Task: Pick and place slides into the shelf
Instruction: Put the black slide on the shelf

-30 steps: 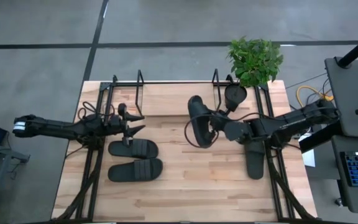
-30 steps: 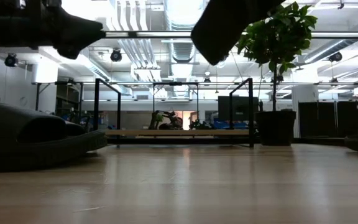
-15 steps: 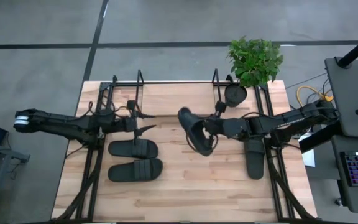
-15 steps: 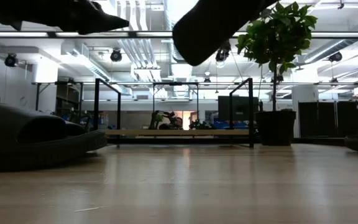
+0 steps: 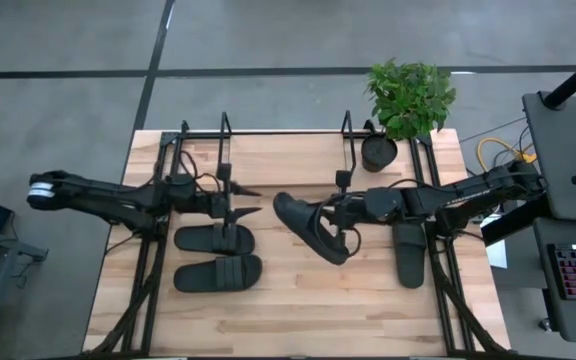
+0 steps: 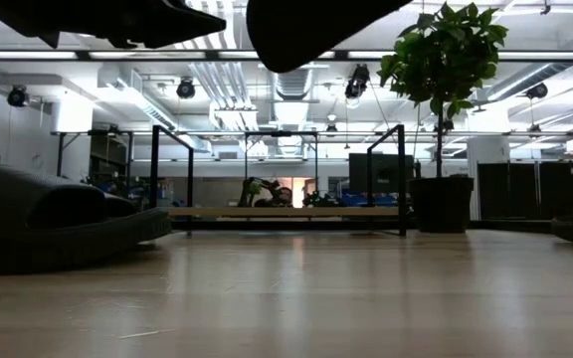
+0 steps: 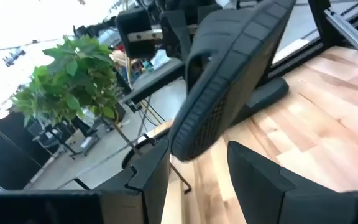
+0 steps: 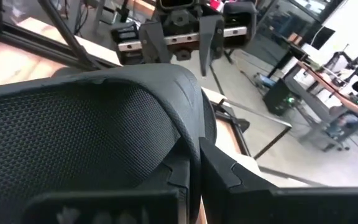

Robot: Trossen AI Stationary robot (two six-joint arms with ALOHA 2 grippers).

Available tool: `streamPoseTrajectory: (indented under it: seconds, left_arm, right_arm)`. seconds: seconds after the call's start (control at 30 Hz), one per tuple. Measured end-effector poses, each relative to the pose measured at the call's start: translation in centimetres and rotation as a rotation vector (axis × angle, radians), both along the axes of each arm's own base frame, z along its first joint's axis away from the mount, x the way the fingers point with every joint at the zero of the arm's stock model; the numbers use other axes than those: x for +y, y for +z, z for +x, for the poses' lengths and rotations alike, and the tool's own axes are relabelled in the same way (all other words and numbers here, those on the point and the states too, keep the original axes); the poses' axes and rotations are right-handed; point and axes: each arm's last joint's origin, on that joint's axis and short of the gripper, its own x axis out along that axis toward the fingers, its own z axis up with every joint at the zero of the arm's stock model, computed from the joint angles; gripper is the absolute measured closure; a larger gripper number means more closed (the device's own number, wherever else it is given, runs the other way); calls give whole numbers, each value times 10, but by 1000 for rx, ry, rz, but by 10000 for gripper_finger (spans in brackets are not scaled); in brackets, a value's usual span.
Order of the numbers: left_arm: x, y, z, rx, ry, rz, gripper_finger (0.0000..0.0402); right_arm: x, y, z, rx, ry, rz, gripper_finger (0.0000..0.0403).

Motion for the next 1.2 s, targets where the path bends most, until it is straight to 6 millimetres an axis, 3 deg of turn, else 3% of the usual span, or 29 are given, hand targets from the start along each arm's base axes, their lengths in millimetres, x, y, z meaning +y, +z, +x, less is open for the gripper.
streamPoseTrajectory:
  seconds: [0.3, 0.8, 1.2]
  left_arm:
    - [2, 0, 11, -38, -21, 48, 253]
    - [3, 3, 47, 23, -81, 45, 253]
    - [2, 8, 35, 76, -110, 28, 253]
  right_arm:
    - [3, 1, 0, -7, 76, 41, 394]
    - [3, 0, 0, 4, 99, 39, 394]
    - [0, 6, -7, 1, 90, 18, 394]
